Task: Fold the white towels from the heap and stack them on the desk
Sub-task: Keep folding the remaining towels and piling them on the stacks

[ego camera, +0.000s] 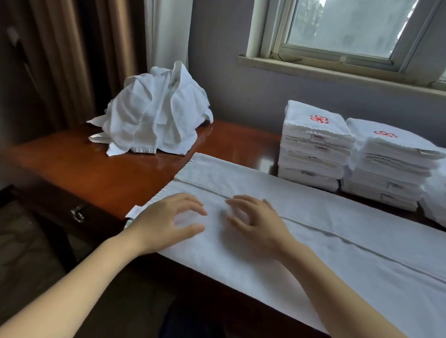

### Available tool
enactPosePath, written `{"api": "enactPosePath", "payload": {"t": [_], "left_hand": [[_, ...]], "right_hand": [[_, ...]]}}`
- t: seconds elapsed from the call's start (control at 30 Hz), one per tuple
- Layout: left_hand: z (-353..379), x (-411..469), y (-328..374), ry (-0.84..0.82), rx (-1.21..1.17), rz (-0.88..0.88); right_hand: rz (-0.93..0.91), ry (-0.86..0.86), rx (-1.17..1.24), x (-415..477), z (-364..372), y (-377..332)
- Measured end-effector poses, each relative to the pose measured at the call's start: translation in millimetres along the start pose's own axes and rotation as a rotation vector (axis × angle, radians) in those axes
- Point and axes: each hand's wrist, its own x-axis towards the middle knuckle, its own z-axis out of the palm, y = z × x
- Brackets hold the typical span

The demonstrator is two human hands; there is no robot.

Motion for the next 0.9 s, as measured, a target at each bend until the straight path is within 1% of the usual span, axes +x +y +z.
{"api": "enactPosePath", "payload": {"t": [0.07,0.13,0.17,0.23,0.33,0.43,0.47,0.53,0.63,0.67,0.8,0.9], "left_hand": [[-4.7,-29.5,-0.7,-0.063,0.027,0.016],[-3.9,-47.6,-2.5,-0.095,0.174,0.04],[-2.2,-52.4,-2.9,-0.081,0.236,0.054],[1.0,-57.7,-2.9,-0.012,0.281,0.068],[-0.4,-65.4,-2.1,0.065,0.22,0.042],[-8.4,-70.0,-3.8,0.093,0.129,-0.01],[-11.7,-69.9,-3.2,0.106,0.094,-0.035],[-18.4,-66.8,0.5,0.172,0.062,-0.051],[-24.0,-53.4,11.8,0.3,0.082,-0.025],[-24.2,-46.5,16.2,0.334,0.094,-0.02],[-21.3,-12.2,29.1,0.445,0.173,-0.012],[-17.5,15.0,34.0,0.496,0.226,-0.012]], "right_hand": [[-0.105,-0.027,0.055,-14.0,0.4,-11.4],[-0.17,-0.063,0.072,-26.3,1.6,-23.6],[-0.178,-0.083,0.065,-31.4,2.3,-28.8],[-0.157,-0.129,0.059,-40.9,3.4,-37.2],[-0.137,-0.244,0.026,-54.6,2.2,-44.4],[-0.167,-0.317,-0.123,-64.7,-0.3,-51.0],[-0.177,-0.311,-0.159,-66.5,-2.1,-53.9],[-0.147,-0.272,-0.134,-68.6,-9.8,-58.7],[0.022,-0.187,-0.005,-66.4,-33.3,-60.8],[0.073,-0.143,-0.001,-64.9,-42.3,-59.6],[0.216,0.048,-0.114,-60.7,-75.0,-43.2],[0.268,0.153,-0.106,-54.1,-91.0,-20.3]]}}
